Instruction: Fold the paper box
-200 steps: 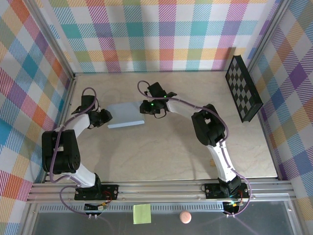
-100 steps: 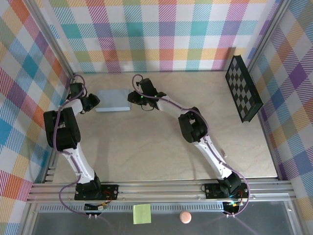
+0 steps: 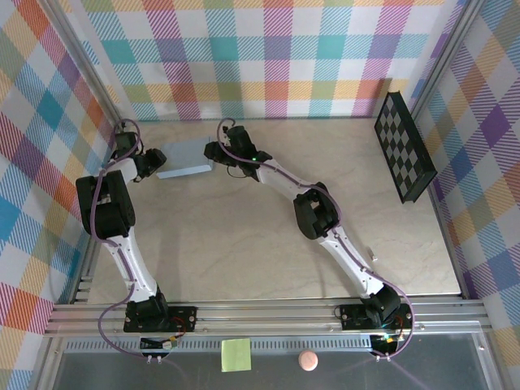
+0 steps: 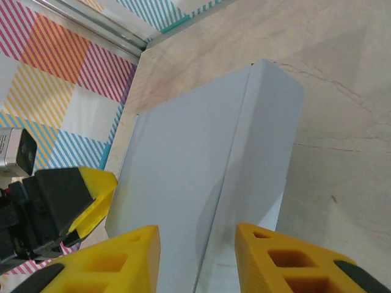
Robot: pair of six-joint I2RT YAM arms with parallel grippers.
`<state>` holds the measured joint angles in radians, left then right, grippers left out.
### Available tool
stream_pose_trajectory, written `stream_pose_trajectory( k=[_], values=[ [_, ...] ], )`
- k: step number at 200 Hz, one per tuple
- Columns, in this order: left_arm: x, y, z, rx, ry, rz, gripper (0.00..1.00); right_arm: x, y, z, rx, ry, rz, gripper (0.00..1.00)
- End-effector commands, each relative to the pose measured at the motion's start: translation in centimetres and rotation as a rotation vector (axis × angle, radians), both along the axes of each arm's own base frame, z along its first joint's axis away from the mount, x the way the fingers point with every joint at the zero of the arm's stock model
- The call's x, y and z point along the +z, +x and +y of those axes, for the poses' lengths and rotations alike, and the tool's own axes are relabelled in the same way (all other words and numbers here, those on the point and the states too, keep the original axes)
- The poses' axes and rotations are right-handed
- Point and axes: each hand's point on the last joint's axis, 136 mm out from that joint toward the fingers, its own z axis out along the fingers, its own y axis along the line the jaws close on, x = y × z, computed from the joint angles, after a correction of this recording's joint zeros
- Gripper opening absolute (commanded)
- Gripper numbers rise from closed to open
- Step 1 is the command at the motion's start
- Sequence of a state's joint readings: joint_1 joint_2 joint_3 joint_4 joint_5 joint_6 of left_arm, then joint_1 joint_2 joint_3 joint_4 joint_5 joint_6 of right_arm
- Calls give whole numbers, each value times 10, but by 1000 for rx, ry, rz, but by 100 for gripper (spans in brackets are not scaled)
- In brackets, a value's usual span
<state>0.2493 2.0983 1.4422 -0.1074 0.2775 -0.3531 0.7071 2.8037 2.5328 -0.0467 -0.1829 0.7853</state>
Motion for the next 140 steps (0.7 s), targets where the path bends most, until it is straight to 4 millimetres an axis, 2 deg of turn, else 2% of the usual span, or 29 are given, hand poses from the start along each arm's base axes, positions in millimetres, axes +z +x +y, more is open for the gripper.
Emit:
stream_pose_trajectory(
  k=[1,44,81,119,121,125,140],
  values=[
    [10,2,-11,-29,-28,5,49,14,-18,17,54,15,0,39],
    [26,0,-8,-19,-14,2,59,31,-17,-3,40,-67,-33,53],
    [38,-8,-8,-33,11,4,58,41,-12,-20,53,-80,-21,57],
    [57,-24,-8,-28,46,-17,64,62,-25,-40,80,-139,-46,65],
    [59,-24,-8,-27,48,-20,65,58,-26,-42,80,-147,-39,66],
    [61,-27,-9,-27,49,-23,67,65,-27,-45,80,-145,-45,66],
    [68,-35,-12,-29,54,-39,73,69,-33,-59,96,-161,-35,73]
  ],
)
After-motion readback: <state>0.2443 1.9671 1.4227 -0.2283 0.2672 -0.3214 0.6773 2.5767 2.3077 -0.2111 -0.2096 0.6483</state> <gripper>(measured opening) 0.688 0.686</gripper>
